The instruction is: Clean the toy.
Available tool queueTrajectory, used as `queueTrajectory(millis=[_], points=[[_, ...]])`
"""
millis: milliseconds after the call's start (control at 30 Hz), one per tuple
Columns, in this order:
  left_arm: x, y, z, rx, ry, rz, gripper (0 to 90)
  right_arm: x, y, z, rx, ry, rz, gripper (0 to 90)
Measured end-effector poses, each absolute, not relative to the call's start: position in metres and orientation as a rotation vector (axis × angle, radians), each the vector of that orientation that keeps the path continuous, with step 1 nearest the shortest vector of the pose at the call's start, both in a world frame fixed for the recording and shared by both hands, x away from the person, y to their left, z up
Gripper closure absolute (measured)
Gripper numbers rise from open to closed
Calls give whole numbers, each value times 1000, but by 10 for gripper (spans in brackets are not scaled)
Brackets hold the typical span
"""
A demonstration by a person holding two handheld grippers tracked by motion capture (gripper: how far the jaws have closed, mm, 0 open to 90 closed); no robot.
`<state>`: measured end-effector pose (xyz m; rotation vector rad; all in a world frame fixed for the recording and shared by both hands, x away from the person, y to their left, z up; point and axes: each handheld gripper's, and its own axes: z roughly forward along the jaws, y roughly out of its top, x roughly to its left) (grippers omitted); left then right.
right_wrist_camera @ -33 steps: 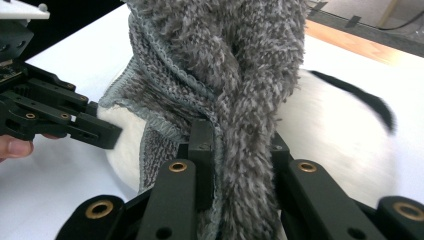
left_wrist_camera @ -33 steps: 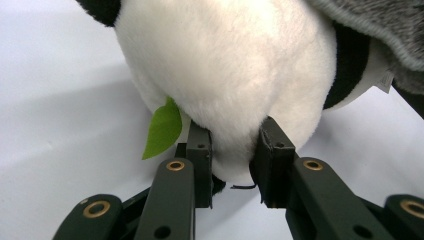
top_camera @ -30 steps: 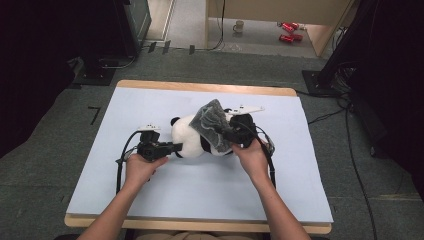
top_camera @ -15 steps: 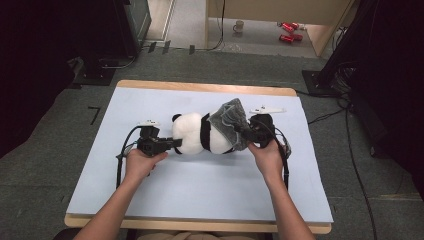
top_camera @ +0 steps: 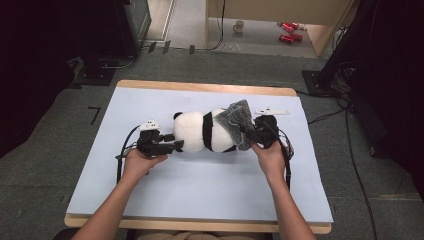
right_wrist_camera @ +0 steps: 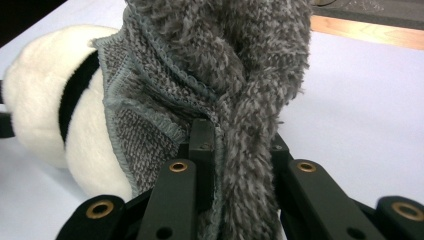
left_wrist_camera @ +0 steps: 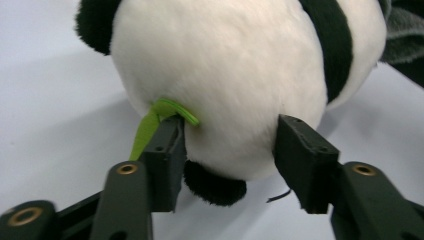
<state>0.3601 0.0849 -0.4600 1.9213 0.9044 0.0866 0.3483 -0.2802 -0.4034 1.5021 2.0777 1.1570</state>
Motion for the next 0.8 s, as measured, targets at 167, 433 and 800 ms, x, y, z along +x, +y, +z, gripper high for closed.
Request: queueTrajectory(millis=[167, 433, 800], points=[[359, 82, -464, 1931, 897, 66, 394, 351, -282, -406, 1512, 2073, 1153, 750], [360, 74, -473, 1918, 881, 108, 332, 357, -285, -410, 1525, 2051, 1162, 750], [364, 68, -483, 1880, 902, 159, 361, 350, -291, -391, 1535, 2009, 1254, 749]])
